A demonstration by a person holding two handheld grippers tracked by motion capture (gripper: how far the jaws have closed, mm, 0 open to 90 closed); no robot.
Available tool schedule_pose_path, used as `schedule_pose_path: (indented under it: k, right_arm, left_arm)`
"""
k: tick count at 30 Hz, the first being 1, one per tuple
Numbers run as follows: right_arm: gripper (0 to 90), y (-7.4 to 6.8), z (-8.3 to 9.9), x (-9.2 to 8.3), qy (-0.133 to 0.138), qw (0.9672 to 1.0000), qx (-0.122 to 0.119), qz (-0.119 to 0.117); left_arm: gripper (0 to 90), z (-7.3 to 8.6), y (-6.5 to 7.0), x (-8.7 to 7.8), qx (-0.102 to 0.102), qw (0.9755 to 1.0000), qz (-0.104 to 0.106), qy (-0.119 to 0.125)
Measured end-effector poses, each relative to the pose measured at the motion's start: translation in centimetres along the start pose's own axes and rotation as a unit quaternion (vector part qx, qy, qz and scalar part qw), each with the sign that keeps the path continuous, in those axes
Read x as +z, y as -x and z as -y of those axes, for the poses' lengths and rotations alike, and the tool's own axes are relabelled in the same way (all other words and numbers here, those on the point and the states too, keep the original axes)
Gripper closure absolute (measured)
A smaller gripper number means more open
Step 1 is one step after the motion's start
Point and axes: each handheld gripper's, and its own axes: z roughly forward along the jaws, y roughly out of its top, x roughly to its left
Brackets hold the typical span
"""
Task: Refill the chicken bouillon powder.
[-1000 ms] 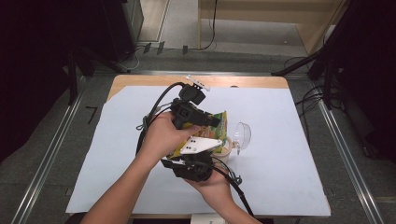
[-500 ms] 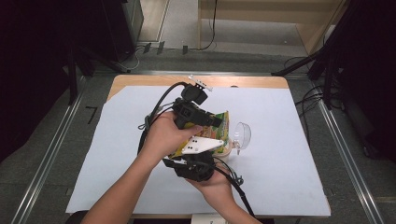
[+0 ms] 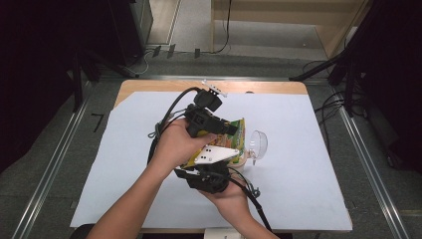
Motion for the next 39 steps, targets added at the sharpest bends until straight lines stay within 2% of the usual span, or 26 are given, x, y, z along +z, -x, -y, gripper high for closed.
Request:
schedule_pose_path:
  k: [9,14,19,25,28,36,39]
  right_arm:
    - [74.2,0.0,0.0,0.0,-0.002,1.0,-0.001,-0.002]
    - [74.0,-0.1,-0.1,0.1,-0.002,1.0,0.001,-0.008]
    - [74.0,-0.2,-0.3,0.2,-0.006,0.9999,-0.003,-0.011]
    - [73.9,-0.3,-0.4,0.5,-0.01,0.9998,-0.008,-0.015]
    - [73.6,-0.3,-0.5,0.5,-0.014,0.9997,-0.01,-0.016]
    - [73.5,-0.3,-0.5,0.5,-0.014,0.9998,-0.011,-0.013]
    - [73.5,-0.3,-0.6,0.4,-0.018,0.9997,-0.011,-0.014]
  left_arm:
    - [73.4,0.1,0.0,0.0,-0.001,1.0,-0.003,0.001]
    - [73.6,0.2,0.1,-0.2,-0.001,0.9998,-0.02,0.002]
    - [73.6,0.3,-0.3,-0.5,-0.014,0.9999,-0.01,0.002]
    - [73.5,0.5,-0.7,-0.7,-0.023,0.9997,-0.01,0.001]
    - [73.3,0.5,-1.0,-0.7,-0.028,0.9996,-0.004,0.0]
    - [73.0,0.5,-1.1,-0.7,-0.031,0.9995,0.004,0.001]
    - [73.3,0.4,-1.1,-0.7,-0.032,0.9995,-0.002,0.0]
